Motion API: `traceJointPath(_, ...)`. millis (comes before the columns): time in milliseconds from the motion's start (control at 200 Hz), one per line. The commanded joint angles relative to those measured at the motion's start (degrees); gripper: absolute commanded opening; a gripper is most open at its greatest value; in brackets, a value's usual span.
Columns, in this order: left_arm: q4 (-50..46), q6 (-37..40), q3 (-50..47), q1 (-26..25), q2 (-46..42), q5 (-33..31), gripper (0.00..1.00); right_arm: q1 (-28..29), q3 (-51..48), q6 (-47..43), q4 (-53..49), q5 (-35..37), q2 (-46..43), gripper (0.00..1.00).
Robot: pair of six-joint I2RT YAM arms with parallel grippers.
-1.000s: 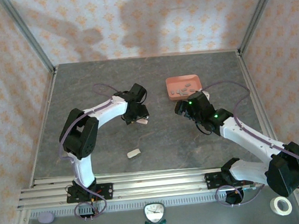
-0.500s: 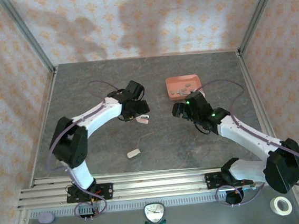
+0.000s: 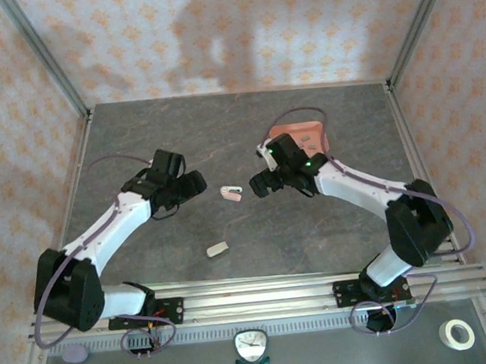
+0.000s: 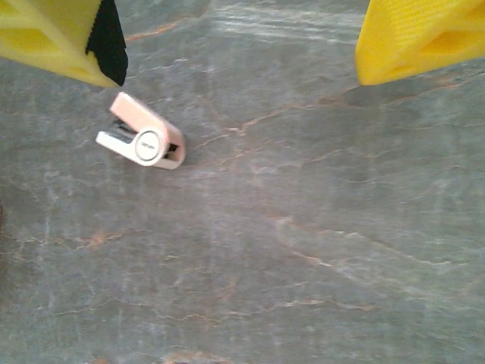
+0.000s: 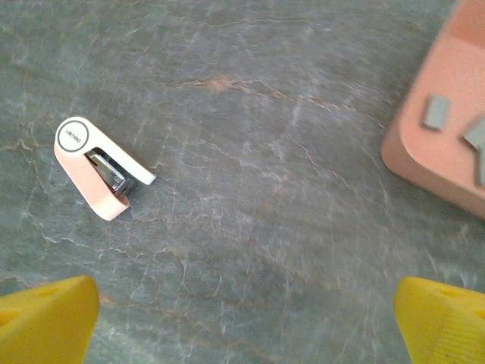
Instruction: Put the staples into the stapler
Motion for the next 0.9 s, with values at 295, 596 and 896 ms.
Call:
traceJointPath(295, 6.8, 10.3, -9.1, 4.2, -11.4, -1.9, 0.84, 0.6, 11.4, -33.3, -3.8, -12.4, 15.7, 0.88)
traceJointPath(596, 8.7, 9.4, -10.7, 4.8, -9.1, 0.5, 0.84, 1.5, 16.3, -36.7, -5.4, -17.1, 22.4, 0.90)
traceJointPath(896, 9.2, 9.2, -10.1, 4.8, -7.5, 0.6, 0.84, 1.8, 20.8, -37.4, -5.8, -17.4, 27.3, 0.90)
